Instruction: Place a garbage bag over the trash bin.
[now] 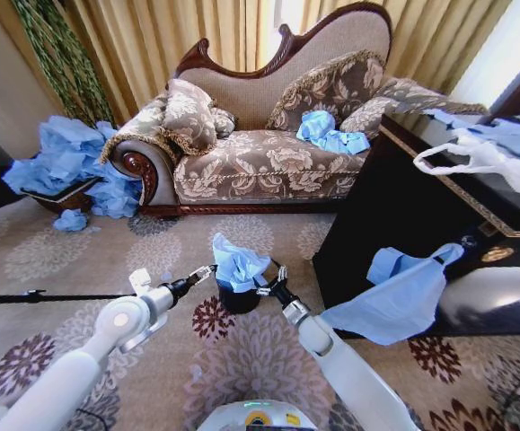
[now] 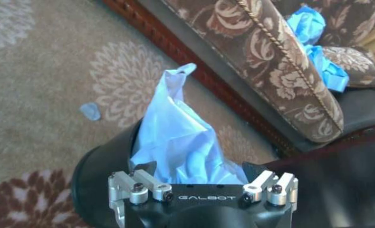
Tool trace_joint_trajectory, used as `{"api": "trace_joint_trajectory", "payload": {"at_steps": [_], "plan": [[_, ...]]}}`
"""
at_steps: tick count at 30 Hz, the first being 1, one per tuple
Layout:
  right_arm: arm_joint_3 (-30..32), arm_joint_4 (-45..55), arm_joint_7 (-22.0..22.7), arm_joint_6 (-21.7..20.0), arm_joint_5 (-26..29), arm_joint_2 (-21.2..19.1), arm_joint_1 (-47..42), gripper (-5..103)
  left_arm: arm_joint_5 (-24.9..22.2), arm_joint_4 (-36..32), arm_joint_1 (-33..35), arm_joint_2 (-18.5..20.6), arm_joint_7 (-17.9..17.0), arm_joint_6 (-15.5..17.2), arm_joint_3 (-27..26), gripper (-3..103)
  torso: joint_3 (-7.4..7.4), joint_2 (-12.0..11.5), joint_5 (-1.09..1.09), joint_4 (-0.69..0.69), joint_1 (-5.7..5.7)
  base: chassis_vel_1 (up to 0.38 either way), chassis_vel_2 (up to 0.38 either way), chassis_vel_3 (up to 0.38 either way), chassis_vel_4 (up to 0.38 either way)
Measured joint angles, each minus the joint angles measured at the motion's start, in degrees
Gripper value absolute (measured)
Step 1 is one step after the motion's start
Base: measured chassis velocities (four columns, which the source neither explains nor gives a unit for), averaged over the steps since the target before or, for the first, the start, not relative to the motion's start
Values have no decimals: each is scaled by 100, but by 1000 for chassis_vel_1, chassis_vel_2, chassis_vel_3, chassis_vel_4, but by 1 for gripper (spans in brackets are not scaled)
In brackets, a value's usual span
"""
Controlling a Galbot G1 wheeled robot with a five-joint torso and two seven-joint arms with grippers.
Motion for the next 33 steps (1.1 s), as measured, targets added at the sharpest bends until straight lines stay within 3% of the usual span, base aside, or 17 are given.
{"api": "trace_joint_trajectory", "payload": {"at_steps": [9, 11, 17, 19, 22, 28, 30, 32, 33], "plan": [[-20, -324, 21, 67, 53, 214, 393, 98, 104, 166, -380, 9, -5, -52, 299, 93, 0, 0, 1, 1, 0, 0, 0, 0, 0], [-7, -291, 20, 82, 126, 194, 404, 87, 153, 225, -585, 9, -7, -75, 470, 93, 0, 0, 1, 1, 0, 0, 0, 0, 0], [-17, -184, 16, 60, 245, 120, 379, 79, 367, 333, -970, -46, 5, -77, 810, 93, 0, 0, 1, 0, 0, 0, 0, 0, 0], [-9, -185, 16, 40, 293, 121, 388, 66, 524, 438, -1159, -98, 10, -77, 945, 93, 0, 0, 2, 0, 0, 0, 0, 0, 0], [7, -225, 22, 26, 327, 130, 422, 62, 695, 558, -1297, -159, 27, -89, 1073, 91, 0, 0, 1, 1, 0, 0, 0, 0, 0], [81, -442, 110, 17, 367, 178, 538, 42, 1112, 978, -1696, -401, 131, -137, 1696, 89, 1, 0, 1, 0, 1, 0, 0, 0, 0], [88, -448, 117, 17, 391, 173, 550, 42, 1158, 1050, -1753, -439, 177, -132, 1815, 87, 1, 0, 1, 0, 1, 0, 0, 0, 0], [87, -446, 121, 8, 439, 137, 562, 37, 1312, 1241, -1869, -530, 289, -119, 2070, 78, 0, 0, 1, 1, 0, 0, 0, 0, 0], [86, -440, 121, 6, 451, 126, 561, 29, 1371, 1302, -1900, -562, 323, -123, 2132, 72, 1, 0, 1, 1, 0, 0, 0, 0, 0]]}}
